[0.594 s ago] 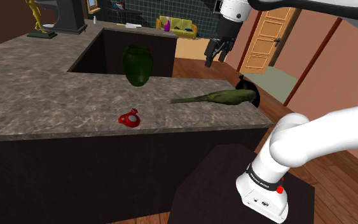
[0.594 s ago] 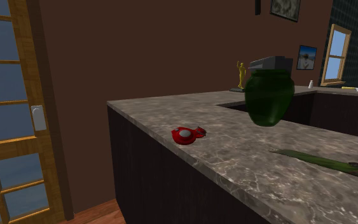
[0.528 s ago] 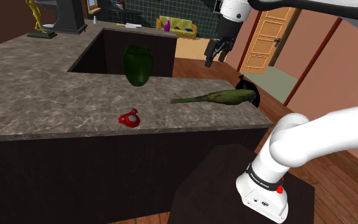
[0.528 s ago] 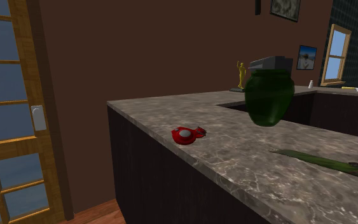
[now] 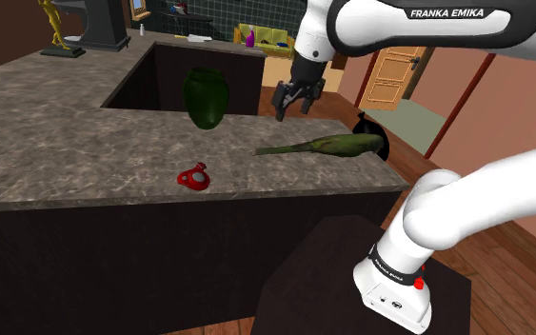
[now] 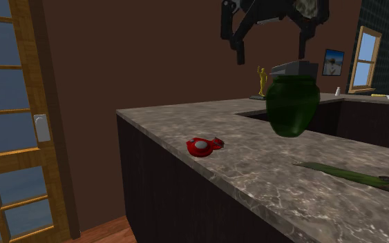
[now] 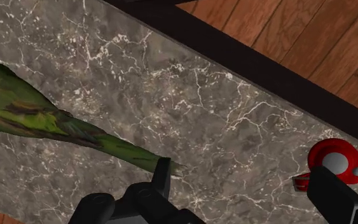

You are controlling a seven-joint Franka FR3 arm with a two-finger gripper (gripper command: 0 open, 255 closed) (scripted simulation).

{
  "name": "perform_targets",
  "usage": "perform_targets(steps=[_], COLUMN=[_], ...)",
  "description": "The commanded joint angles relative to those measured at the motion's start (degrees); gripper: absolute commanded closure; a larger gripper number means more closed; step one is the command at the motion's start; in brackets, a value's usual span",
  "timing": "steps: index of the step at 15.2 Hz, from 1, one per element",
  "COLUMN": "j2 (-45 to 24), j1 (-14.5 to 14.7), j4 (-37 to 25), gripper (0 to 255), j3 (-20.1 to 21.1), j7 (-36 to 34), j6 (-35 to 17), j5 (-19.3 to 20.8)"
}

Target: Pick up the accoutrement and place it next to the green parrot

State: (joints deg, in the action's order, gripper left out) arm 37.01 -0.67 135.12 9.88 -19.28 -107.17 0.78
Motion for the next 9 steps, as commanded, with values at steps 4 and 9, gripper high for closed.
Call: perform_targets(steps=[4,9], j2=[-7.1,-16.2], j1=[-1.0,-2.6], j4=[0.4,-1.5], gripper=[0,0], j3=[4.9,9.9], j7=[-9.6,-19.7], j6=[-8.1,-15.7], j5=[-1.1,0.0])
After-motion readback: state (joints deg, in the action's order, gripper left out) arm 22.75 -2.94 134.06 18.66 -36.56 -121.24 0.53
